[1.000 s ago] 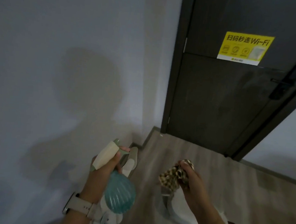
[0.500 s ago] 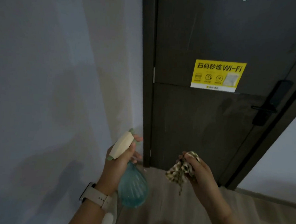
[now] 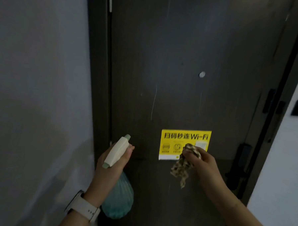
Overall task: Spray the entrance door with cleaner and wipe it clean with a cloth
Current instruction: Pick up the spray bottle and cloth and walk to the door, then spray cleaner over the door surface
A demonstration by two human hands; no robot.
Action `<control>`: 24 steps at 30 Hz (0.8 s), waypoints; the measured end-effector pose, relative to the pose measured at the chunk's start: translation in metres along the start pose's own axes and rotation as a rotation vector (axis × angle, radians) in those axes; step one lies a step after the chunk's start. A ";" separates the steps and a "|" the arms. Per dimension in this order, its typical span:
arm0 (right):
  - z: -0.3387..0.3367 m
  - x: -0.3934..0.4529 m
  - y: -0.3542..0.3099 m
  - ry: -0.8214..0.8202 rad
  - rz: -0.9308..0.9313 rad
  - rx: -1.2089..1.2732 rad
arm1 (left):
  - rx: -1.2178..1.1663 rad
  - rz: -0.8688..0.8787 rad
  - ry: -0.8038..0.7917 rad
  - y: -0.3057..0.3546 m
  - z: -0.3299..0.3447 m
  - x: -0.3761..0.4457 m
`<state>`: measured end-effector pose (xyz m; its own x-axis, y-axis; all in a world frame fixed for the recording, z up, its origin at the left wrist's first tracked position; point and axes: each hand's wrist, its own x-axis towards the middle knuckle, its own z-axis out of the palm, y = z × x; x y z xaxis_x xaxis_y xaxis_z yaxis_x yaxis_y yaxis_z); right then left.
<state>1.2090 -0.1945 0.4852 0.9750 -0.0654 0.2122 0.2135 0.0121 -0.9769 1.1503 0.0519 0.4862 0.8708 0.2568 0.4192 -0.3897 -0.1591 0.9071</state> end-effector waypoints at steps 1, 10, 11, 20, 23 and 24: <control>-0.001 0.021 -0.010 0.005 -0.059 -0.034 | -0.019 0.023 -0.015 0.006 0.004 0.019; -0.020 0.195 -0.113 0.033 -0.835 -0.422 | -0.031 0.197 0.047 0.092 0.058 0.156; -0.023 0.217 -0.128 0.029 -0.913 -0.468 | -0.041 0.235 0.067 0.105 0.065 0.171; -0.026 0.354 -0.222 -0.037 -1.250 -0.985 | -0.048 0.489 0.267 0.241 0.124 0.313; -0.017 0.373 -0.216 -0.046 -1.293 -1.030 | -0.016 0.496 0.303 0.259 0.131 0.349; -0.014 0.377 -0.212 -0.022 -1.330 -1.002 | -0.001 0.499 0.315 0.263 0.131 0.359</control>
<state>1.5301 -0.2361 0.7722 0.1598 0.5089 0.8459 0.7276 -0.6398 0.2475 1.3995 -0.0231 0.8703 0.4517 0.4218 0.7862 -0.7299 -0.3320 0.5975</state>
